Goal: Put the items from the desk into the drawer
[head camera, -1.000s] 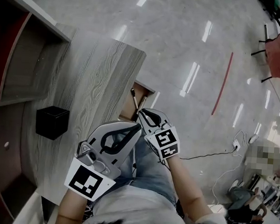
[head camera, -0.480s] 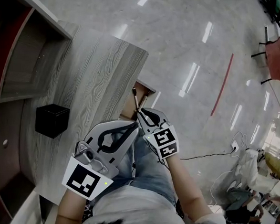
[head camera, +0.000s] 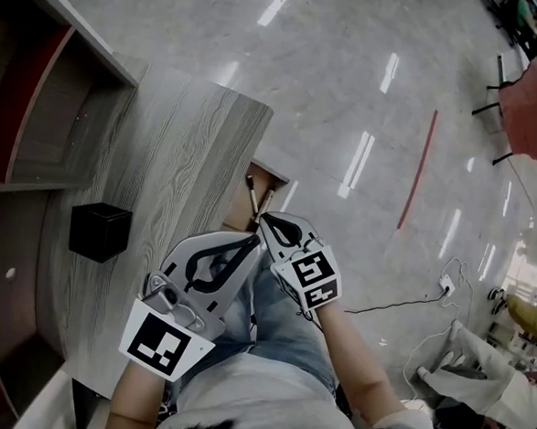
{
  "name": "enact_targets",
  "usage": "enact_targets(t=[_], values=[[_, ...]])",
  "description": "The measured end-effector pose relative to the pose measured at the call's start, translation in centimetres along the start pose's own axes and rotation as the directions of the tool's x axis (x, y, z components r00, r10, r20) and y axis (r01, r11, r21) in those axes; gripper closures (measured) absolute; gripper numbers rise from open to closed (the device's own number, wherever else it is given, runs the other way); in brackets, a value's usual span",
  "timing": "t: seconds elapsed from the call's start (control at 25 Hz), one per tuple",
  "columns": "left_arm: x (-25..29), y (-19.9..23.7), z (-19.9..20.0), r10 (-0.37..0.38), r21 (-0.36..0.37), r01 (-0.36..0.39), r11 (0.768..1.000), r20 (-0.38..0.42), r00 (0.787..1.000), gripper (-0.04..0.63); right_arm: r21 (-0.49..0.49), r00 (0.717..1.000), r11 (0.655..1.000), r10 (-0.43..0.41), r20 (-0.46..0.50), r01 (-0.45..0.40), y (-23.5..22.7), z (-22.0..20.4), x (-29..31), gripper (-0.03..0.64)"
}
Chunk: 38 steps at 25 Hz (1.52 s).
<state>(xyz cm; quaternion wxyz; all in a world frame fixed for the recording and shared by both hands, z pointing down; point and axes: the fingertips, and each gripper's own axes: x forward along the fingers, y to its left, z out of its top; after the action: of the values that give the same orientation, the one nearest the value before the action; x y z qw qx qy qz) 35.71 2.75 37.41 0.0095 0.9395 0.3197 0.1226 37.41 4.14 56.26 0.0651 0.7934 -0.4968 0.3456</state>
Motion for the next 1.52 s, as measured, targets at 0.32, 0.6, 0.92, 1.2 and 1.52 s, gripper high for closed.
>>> enact_targets(t=[0.32, 0.6, 0.92, 1.2, 1.52], values=[[-0.5, -2.0, 2.0, 0.005, 0.030, -0.006, 1.000, 0.025, 1.000, 0.584, -0.065, 0.989, 0.997, 0.048, 0.139, -0.040, 2.0, 5.1, -4.9, 0.607], [-0.2, -3.8, 4.2, 0.030, 0.034, -0.032, 0.999, 0.069, 0.997, 0.584, -0.144, 0.955, 0.989, 0.085, 0.286, -0.045, 3.6, 10.1, -11.4, 0.607], [1.0, -7.3, 7.2, 0.032, 0.073, -0.041, 0.996, 0.115, 0.993, 0.584, -0.189, 0.890, 0.982, 0.104, 0.443, -0.020, 4.1, 13.0, -19.6, 0.607], [2.5, -11.1, 7.9, 0.033, 0.078, -0.044, 0.996, 0.141, 0.989, 0.584, -0.187, 0.852, 0.982, 0.107, 0.513, -0.011, 3.4, 12.2, -25.4, 0.607], [3.7, -14.4, 8.0, 0.037, 0.094, -0.051, 0.994, 0.141, 0.989, 0.584, -0.186, 0.810, 0.982, 0.134, 0.571, -0.031, 3.2, 11.8, -29.5, 0.607]])
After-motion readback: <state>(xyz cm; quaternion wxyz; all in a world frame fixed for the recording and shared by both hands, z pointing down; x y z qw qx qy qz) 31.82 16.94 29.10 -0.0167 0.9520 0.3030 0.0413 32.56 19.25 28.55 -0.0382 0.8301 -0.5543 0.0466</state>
